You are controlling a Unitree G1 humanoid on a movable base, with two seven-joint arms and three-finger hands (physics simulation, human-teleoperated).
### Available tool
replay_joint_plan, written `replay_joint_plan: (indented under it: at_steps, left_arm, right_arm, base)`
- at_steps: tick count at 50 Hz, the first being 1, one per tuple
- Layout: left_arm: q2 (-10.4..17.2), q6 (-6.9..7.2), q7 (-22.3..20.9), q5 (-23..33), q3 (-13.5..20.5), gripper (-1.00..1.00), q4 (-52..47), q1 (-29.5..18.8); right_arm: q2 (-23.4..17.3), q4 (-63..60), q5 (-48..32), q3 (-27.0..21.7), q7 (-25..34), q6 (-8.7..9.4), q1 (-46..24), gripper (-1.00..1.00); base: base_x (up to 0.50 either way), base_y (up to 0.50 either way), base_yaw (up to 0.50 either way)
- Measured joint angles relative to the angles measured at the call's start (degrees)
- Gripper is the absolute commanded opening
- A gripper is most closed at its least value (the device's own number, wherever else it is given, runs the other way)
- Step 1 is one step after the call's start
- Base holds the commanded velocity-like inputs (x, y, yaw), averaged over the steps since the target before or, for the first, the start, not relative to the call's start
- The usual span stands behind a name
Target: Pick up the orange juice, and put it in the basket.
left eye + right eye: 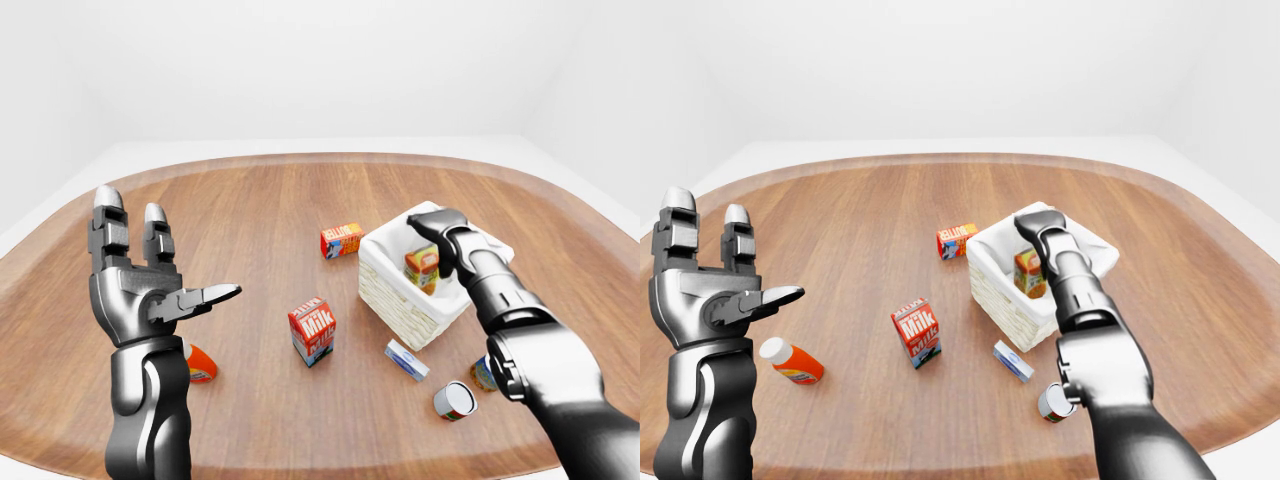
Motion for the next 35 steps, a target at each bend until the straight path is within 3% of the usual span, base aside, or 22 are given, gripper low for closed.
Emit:
replay_joint_plan:
  at_steps: [35]
  left_arm:
    - [0.0, 0.0, 0.0, 0.0, 0.0, 1.0, 0.0, 0.0]
  right_arm:
    - [-1.38, 2.21, 0.15, -0.31, 0.01, 0.0, -3.81, 1.0]
  base:
    - [0.0, 0.0, 0.0]
